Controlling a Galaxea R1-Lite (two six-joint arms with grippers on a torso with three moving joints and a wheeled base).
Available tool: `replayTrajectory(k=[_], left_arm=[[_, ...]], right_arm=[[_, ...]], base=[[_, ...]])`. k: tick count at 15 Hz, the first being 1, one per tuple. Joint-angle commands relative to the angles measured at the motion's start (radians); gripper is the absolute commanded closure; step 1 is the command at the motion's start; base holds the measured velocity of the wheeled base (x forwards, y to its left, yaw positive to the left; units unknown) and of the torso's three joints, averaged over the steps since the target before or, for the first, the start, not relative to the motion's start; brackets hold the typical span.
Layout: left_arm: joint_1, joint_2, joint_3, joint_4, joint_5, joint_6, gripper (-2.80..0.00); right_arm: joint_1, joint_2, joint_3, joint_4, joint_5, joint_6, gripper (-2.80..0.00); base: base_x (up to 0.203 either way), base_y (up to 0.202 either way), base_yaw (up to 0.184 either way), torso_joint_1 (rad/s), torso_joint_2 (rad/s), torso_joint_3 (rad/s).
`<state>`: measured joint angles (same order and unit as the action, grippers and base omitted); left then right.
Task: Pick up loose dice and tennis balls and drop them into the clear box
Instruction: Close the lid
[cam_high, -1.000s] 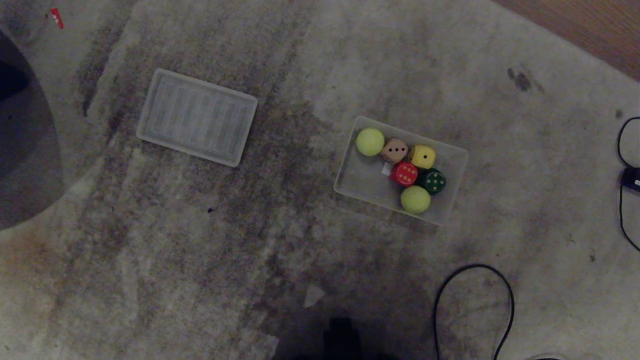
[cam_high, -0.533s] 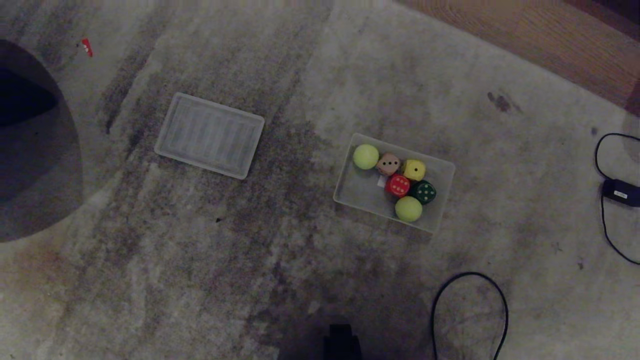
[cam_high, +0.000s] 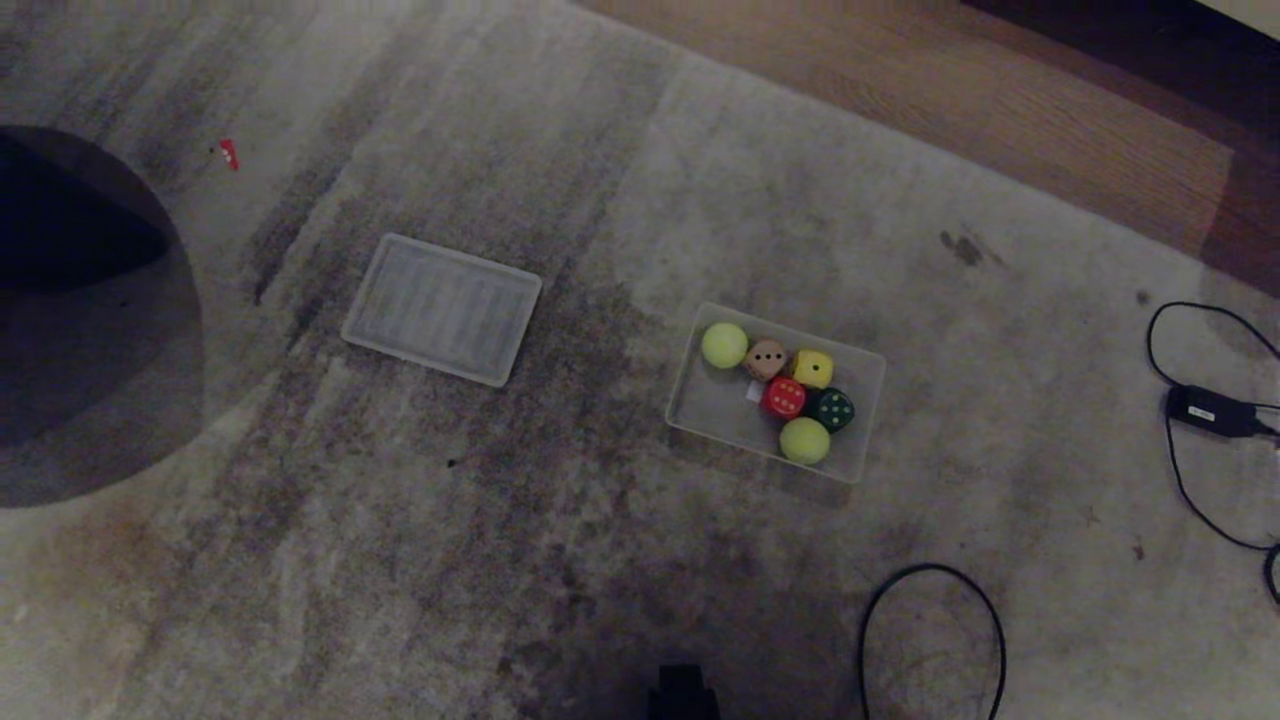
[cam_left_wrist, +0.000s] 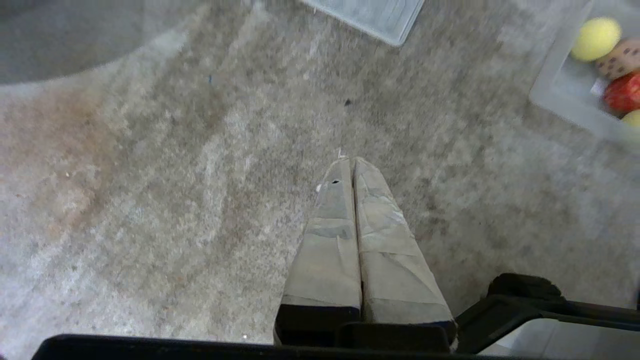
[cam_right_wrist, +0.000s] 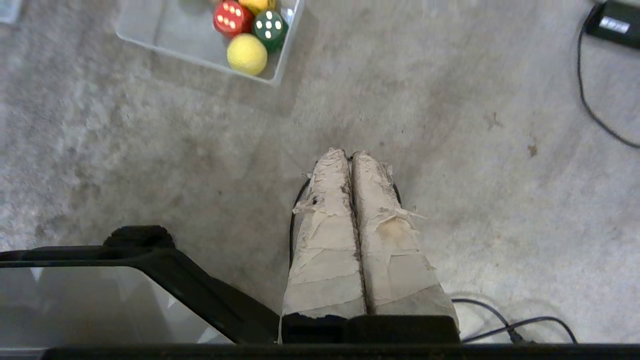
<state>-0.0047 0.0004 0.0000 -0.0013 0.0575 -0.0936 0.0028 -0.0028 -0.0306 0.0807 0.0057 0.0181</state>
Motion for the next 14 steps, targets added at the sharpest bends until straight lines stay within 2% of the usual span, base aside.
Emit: replayTrajectory(k=[1,14], left_arm=[[0.000,0.001,0.002,0.000,0.001,-0.001,0.00],[0.000,0.001,0.002,0.000,0.001,-0.001,0.00]], right_arm=[[0.000,0.003,0.001,0.001,0.000,0.000,0.00],[0.000,0.003,0.000,-0.001,0.002,0.000,0.00]], base=[[0.000,0.000,0.000,0.003,0.00,0.204],[0.000,0.000,0.000,0.001,0.00,0.203]])
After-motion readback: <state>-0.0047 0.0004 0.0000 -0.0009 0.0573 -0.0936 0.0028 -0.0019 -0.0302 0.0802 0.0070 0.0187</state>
